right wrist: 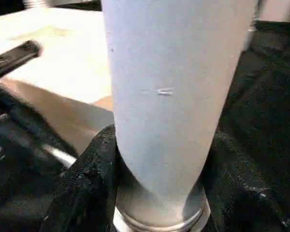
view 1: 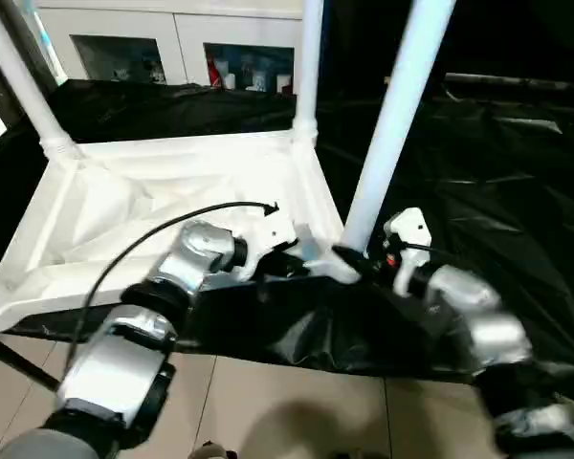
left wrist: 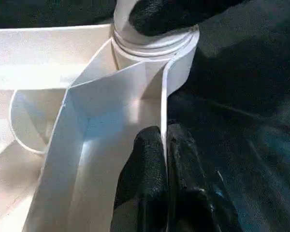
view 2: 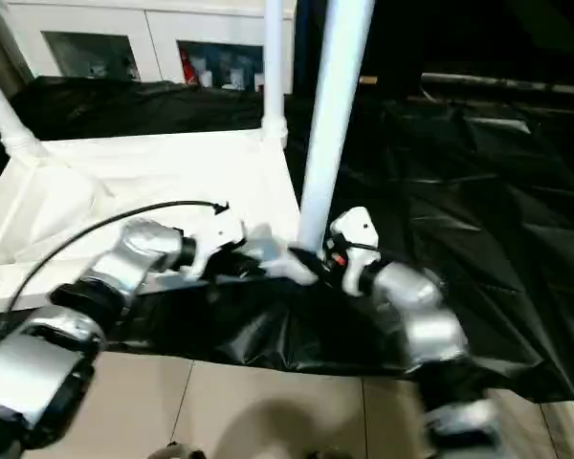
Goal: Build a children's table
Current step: Rotate leg to tighten
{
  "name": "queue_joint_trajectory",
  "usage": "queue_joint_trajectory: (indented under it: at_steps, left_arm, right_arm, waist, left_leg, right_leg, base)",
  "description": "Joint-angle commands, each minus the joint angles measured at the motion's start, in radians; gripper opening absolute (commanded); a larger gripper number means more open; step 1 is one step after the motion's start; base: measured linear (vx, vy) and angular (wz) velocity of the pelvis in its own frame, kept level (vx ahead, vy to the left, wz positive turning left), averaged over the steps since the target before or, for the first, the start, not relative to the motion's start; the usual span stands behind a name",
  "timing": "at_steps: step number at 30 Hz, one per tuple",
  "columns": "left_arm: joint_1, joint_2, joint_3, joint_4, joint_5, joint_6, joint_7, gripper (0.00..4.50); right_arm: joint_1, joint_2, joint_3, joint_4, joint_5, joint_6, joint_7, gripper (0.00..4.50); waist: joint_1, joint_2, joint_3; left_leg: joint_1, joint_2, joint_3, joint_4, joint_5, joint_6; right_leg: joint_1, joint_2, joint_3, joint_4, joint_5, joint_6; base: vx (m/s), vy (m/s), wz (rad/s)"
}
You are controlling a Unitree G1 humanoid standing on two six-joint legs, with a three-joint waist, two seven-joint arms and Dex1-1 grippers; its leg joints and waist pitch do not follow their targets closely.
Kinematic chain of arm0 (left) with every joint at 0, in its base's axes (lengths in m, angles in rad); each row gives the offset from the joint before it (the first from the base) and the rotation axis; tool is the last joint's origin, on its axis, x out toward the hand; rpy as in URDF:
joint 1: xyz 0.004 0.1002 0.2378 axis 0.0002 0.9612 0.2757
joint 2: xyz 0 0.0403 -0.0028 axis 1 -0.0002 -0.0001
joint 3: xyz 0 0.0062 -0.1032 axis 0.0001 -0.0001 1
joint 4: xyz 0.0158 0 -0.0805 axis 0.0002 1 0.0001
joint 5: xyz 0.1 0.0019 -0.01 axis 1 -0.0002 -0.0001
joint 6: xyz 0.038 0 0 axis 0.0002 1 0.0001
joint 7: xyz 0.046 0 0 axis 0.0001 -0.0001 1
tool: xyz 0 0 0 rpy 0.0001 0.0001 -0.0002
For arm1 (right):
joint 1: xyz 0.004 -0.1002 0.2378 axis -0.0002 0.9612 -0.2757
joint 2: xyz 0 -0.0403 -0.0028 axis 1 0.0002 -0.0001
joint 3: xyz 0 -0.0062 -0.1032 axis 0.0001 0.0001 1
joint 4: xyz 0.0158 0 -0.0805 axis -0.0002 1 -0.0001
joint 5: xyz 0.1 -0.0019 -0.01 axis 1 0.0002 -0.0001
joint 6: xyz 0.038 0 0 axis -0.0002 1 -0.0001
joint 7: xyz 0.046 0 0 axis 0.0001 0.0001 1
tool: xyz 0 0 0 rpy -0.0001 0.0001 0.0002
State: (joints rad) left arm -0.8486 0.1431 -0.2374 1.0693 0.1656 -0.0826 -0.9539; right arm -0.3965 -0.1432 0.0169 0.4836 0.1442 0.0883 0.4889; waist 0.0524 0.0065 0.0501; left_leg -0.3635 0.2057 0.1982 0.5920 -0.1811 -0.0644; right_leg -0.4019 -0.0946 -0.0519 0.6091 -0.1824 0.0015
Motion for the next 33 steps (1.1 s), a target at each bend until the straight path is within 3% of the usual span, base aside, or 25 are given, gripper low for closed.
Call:
queue_joint_trajectory:
  at_steps: [1, 4, 6, 9, 10, 12, 13, 15, 16, 17, 18, 20, 21, 24, 26, 30, 31, 33]
  left_arm:
    - [-0.009, -0.053, 0.044, 0.026, -0.019, 0.032, 0.149, 0.00]
    - [-0.026, -0.125, 0.058, 0.027, -0.032, 0.058, 0.240, 0.00]
    - [-0.022, -0.169, 0.053, 0.001, -0.043, 0.058, 0.227, 0.00]
    - [-0.017, -0.185, 0.049, -0.013, -0.048, 0.055, 0.210, 0.00]
    - [-0.011, -0.178, 0.043, -0.017, -0.047, 0.046, 0.199, 0.00]
    - [-0.008, -0.171, 0.042, -0.018, -0.046, 0.040, 0.194, 0.00]
    - [-0.003, -0.145, 0.036, -0.013, -0.038, 0.023, 0.177, 0.00]
    - [0.002, -0.126, 0.032, -0.012, -0.035, 0.011, 0.160, 0.00]
    - [0.008, -0.109, 0.031, -0.015, -0.030, 0.004, 0.141, 0.00]
    - [0.011, -0.102, 0.030, -0.016, -0.029, 0.000, 0.131, 0.00]
    - [0.021, -0.069, 0.027, -0.023, -0.023, -0.012, 0.086, 0.00]
    - [0.032, -0.033, 0.024, -0.030, -0.024, -0.029, 0.030, 0.00]
    - [0.037, -0.010, 0.021, -0.034, -0.024, -0.037, -0.008, 0.00]
    - [0.046, 0.050, 0.011, -0.037, -0.025, -0.064, -0.105, 0.00]
    - [0.047, 0.060, 0.010, -0.037, -0.027, -0.068, -0.124, 0.00]
    - [0.059, 0.095, 0.008, -0.066, -0.063, -0.056, -0.257, 0.00]
    - [0.061, 0.104, 0.004, -0.076, -0.068, -0.040, -0.293, 0.00]
    - [0.058, 0.107, 0.004, -0.075, -0.069, -0.036, -0.314, 0.00]
  right_arm:
    - [0.013, 0.046, -0.007, 0.082, -0.026, 0.067, -0.143, 1.99]
    - [-0.035, 0.131, -0.023, 0.140, -0.035, 0.079, -0.283, 1.99]
    - [-0.075, 0.163, 0.013, 0.168, -0.068, 0.060, -0.311, 1.99]
    - [-0.090, 0.174, 0.025, 0.177, -0.080, 0.041, -0.307, 1.99]
    - [-0.093, 0.172, 0.028, 0.173, -0.086, 0.020, -0.299, 2.34]
    - [-0.094, 0.170, 0.023, 0.170, -0.079, 0.015, -0.288, 2.69]
    - [-0.098, 0.159, 0.016, 0.165, -0.081, 0.005, -0.276, 2.69]
    - [-0.101, 0.145, 0.014, 0.162, -0.082, -0.004, -0.255, 2.88]
    - [-0.100, 0.131, 0.014, 0.156, -0.080, -0.010, -0.229, 2.88]
    - [-0.099, 0.123, 0.014, 0.150, -0.078, -0.010, -0.216, 2.88]
    - [-0.092, 0.087, 0.010, 0.125, -0.058, -0.002, -0.147, 2.88]
    - [-0.082, 0.039, 0.020, 0.092, -0.045, 0.018, -0.062, 2.88]
    - [-0.075, 0.008, 0.027, 0.064, -0.022, 0.043, 0.012, 2.88]
    - [-0.061, -0.082, 0.064, -0.006, 0.019, 0.086, 0.216, 2.88]
    - [-0.059, -0.097, 0.071, -0.017, 0.025, 0.091, 0.254, 2.88]
    - [-0.073, -0.170, 0.097, -0.027, 0.048, 0.131, 0.422, 2.88]
    - [-0.084, -0.190, 0.115, -0.020, 0.038, 0.125, 0.464, 2.88]
    - [-0.096, -0.204, 0.126, -0.015, 0.036, 0.131, 0.492, 2.88]
  waist:
    - [-0.006, -0.012, -0.054]
    - [-0.017, -0.016, -0.054]
    - [-0.021, -0.016, -0.053]
    - [-0.021, -0.019, -0.057]
    - [-0.021, -0.023, -0.057]
    - [-0.020, -0.020, -0.057]
    - [-0.020, -0.024, -0.057]
    - [-0.020, -0.024, -0.056]
    - [-0.020, -0.031, -0.057]
    - [-0.019, -0.029, -0.057]
    - [-0.019, -0.039, -0.058]
    - [-0.015, -0.033, -0.057]
    - [-0.013, -0.039, -0.057]
    - [-0.009, -0.038, -0.060]
    - [-0.010, -0.037, -0.062]
    - [-0.006, -0.036, -0.068]
    - [-0.002, -0.032, -0.068]
    - [0.002, -0.033, -0.069]
  left_leg:
    - [0.014, 0.018, -0.017, -0.081, -0.310, -0.003]
    - [0.016, 0.013, -0.018, -0.081, -0.338, -0.008]
    - [0.013, 0.012, -0.020, -0.082, -0.342, 0.000]
    - [0.008, 0.014, -0.019, -0.083, -0.309, 0.023]
    - [0.008, 0.014, -0.017, -0.083, -0.304, 0.028]
    - [0.008, 0.015, -0.017, -0.083, -0.299, 0.032]
    - [0.008, 0.014, -0.016, -0.083, -0.301, 0.040]
    - [0.006, 0.014, -0.016, -0.083, -0.296, 0.042]
    - [0.005, 0.014, -0.016, -0.083, -0.296, 0.047]
    - [0.004, 0.014, -0.016, -0.082, -0.292, 0.048]
    - [0.004, 0.015, -0.014, -0.082, -0.283, 0.053]
    - [0.002, 0.016, -0.015, -0.081, -0.261, 0.062]
    - [0.005, 0.018, -0.013, -0.080, -0.256, 0.070]
    - [0.002, 0.020, -0.011, -0.076, -0.223, 0.082]
    - [-0.001, 0.022, -0.011, -0.075, -0.190, 0.087]
    - [0.002, 0.025, -0.007, -0.068, -0.124, 0.109]
    - [0.002, 0.025, -0.003, -0.063, -0.104, 0.118]
    - [0.004, 0.026, -0.001, -0.061, -0.096, 0.126]
  right_leg:
    - [0.033, -0.044, 0.030, -0.097, -0.397, -0.175]
    - [0.026, -0.042, 0.033, -0.102, -0.428, -0.163]
    - [0.027, -0.044, 0.033, -0.108, -0.454, -0.150]
    - [0.032, -0.043, 0.034, -0.106, -0.383, -0.152]
    - [0.031, -0.043, 0.035, -0.106, -0.364, -0.157]
    - [0.032, -0.043, 0.035, -0.104, -0.349, -0.164]
    - [0.031, -0.044, 0.036, -0.104, -0.355, -0.166]
    - [0.033, -0.045, 0.037, -0.104, -0.357, -0.165]
    - [0.034, -0.045, 0.036, -0.105, -0.360, -0.163]
    - [0.035, -0.046, 0.037, -0.102, -0.356, -0.164]
    - [0.036, -0.046, 0.036, -0.103, -0.351, -0.164]
    - [0.037, -0.047, 0.037, -0.100, -0.331, -0.170]
    - [0.039, -0.046, 0.037, -0.099, -0.318, -0.175]
    - [0.041, -0.047, 0.038, -0.091, -0.261, -0.192]
    - [0.044, -0.047, 0.037, -0.081, -0.205, -0.208]
    - [0.048, -0.044, 0.036, -0.061, -0.059, -0.273]
    - [0.049, -0.041, 0.034, -0.054, 0.000, -0.297]
    - [0.049, -0.042, 0.034, -0.051, 0.025, -0.307]
  base:
    - [0.000, 0.000, 0.00]
    - [0.000, 0.000, 0.00]
    - [0.000, 0.000, 0.00]
    - [0.000, 0.000, 0.00]
    - [0.000, 0.000, 0.00]
    - [0.000, 0.000, 0.00]
    - [0.000, 0.000, 0.00]
    - [0.000, 0.000, 0.00]
    - [0.000, 0.000, 0.00]
    - [0.000, 0.000, 0.00]
    - [0.000, 0.000, 0.00]
    - [0.000, 0.000, 0.00]
    - [0.000, 0.000, 0.00]
    - [0.000, 0.000, 0.00]
    - [0.000, 0.000, 0.00]
    - [0.000, 0.000, 0.00]
    - [0.000, 0.000, 0.00]
    - [0.000, 0.000, 0.00]
